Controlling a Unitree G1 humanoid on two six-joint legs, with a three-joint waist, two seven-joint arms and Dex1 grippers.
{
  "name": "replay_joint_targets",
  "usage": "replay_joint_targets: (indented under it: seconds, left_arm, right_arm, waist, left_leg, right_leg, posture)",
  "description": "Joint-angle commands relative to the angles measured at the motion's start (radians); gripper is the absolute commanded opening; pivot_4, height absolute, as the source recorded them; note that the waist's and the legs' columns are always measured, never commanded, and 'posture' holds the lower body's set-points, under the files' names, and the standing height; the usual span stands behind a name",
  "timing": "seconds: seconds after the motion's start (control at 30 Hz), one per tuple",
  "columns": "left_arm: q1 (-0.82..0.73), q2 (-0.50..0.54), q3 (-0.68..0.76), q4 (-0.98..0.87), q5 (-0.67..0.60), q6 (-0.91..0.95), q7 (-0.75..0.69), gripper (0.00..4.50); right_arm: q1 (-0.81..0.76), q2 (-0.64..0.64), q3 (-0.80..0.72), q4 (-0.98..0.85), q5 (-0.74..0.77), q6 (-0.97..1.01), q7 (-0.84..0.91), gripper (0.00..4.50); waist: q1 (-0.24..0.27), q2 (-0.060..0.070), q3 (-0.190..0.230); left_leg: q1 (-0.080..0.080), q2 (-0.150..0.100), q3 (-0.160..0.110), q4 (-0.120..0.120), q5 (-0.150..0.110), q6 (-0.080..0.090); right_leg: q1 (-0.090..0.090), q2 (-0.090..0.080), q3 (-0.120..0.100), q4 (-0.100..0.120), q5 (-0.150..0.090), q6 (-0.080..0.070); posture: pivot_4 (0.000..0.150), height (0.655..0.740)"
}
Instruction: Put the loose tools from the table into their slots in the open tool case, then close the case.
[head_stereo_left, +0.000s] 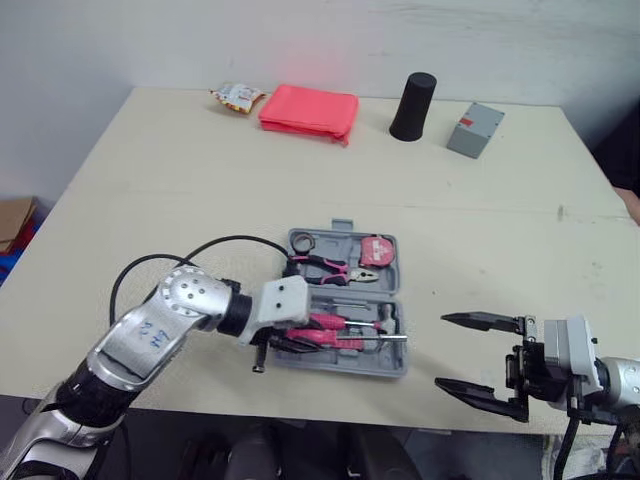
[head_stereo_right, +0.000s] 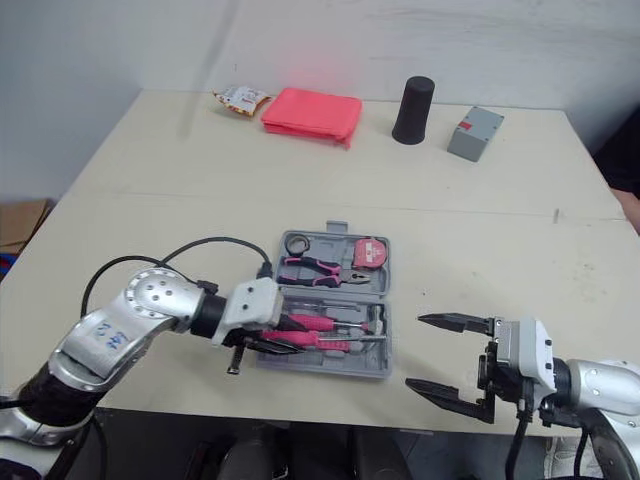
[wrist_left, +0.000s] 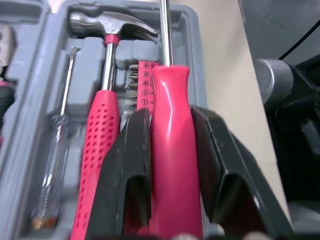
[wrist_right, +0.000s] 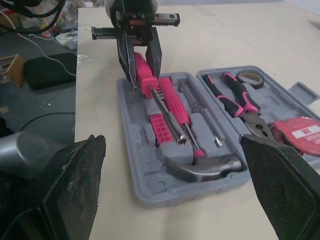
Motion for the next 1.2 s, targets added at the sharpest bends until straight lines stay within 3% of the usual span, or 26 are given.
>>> replay_joint_targets:
  seconds: [0.03, 0.47, 0.67, 0.73, 0.83, 1.07, 1.1, 1.17, 1.2]
  left_arm:
    - [-0.028, 0.001, -0.054, -0.011, 0.040, 0.005, -0.008, 0.54]
    - [-0.052, -0.016, -0.131, 0.018, 0.140, 0.043, 0.028, 0.54]
    - [-0.051, -0.022, -0.126, -0.007, 0.106, 0.092, 0.006, 0.54]
    - [-0.049, -0.027, -0.117, -0.017, 0.099, 0.092, 0.008, 1.56]
    - [-0.052, -0.050, -0.066, -0.015, 0.073, 0.035, 0.005, 2.67]
    - [-0.035, -0.054, 0.060, 0.008, -0.040, -0.094, -0.078, 2.67]
    - [-0.010, -0.084, 0.096, 0.028, -0.068, -0.159, -0.082, 2.27]
    - [0.036, -0.126, 0.146, 0.060, -0.114, -0.232, -0.093, 1.94]
    - [0.070, -0.140, 0.159, 0.088, -0.120, -0.297, -0.110, 1.51]
  right_arm:
    - [0.033, -0.014, -0.050, -0.038, -0.004, -0.002, 0.015, 4.50]
    - [0.057, 0.026, -0.084, -0.045, -0.002, -0.012, -0.018, 4.50]
    - [0.051, 0.032, -0.075, -0.036, -0.008, -0.021, -0.018, 4.50]
    - [0.046, 0.035, -0.069, -0.030, -0.013, -0.025, -0.018, 4.50]
    - [0.041, 0.041, -0.064, -0.022, -0.022, -0.032, -0.016, 4.50]
    - [0.031, 0.056, -0.056, 0.005, -0.040, -0.045, -0.006, 4.50]
    - [0.030, 0.060, -0.054, 0.012, -0.043, -0.049, -0.006, 4.50]
    - [0.029, 0.067, -0.051, 0.022, -0.047, -0.055, -0.005, 4.50]
    - [0.030, 0.072, -0.048, 0.029, -0.052, -0.060, -0.004, 4.50]
  waist:
    - [-0.002, 0.000, 0.000]
    - [0.006, 0.000, 0.000]
    - [0.011, 0.000, 0.000]
    - [0.013, 0.000, 0.000]
    - [0.018, 0.000, 0.000]
    - [0.021, 0.000, 0.000]
    - [0.021, 0.000, 0.000]
    - [0.020, 0.001, -0.001]
    - [0.020, 0.001, -0.001]
  left_leg:
    - [0.000, 0.000, 0.000, 0.000, 0.000, 0.000]
    - [0.002, 0.001, 0.000, 0.002, -0.002, 0.002]
    - [0.005, 0.001, 0.000, 0.001, -0.004, 0.003]
    - [0.005, 0.001, 0.000, 0.001, -0.004, 0.003]
    - [0.006, 0.001, 0.000, 0.001, -0.004, 0.003]
    - [0.005, 0.001, 0.000, 0.001, -0.005, 0.003]
    - [0.005, 0.001, 0.000, 0.001, -0.005, 0.003]
    - [0.005, 0.001, 0.000, 0.001, -0.005, 0.004]
    - [0.005, 0.001, 0.001, 0.001, -0.005, 0.004]
  right_leg:
    - [0.000, 0.000, 0.000, 0.000, 0.000, 0.000]
    - [0.003, 0.000, 0.000, -0.001, 0.000, 0.000]
    - [0.008, 0.000, 0.000, -0.003, 0.000, 0.000]
    - [0.008, 0.000, 0.000, -0.004, 0.000, 0.000]
    - [0.008, 0.000, 0.000, -0.004, 0.000, 0.000]
    - [0.008, -0.001, 0.000, -0.006, 0.000, 0.000]
    - [0.008, -0.001, 0.000, -0.006, 0.000, 0.000]
    - [0.009, -0.001, 0.000, -0.007, 0.001, 0.001]
    - [0.009, -0.001, 0.000, -0.008, 0.001, 0.001]
  posture:
    - [0.150, 0.7400]
    - [0.150, 0.7400]
    - [0.150, 0.7400]
    - [0.150, 0.7400]
    - [0.150, 0.7400]
    - [0.150, 0.7400]
    - [0.150, 0.7400]
    - [0.150, 0.7400]
    - [0.150, 0.7400]
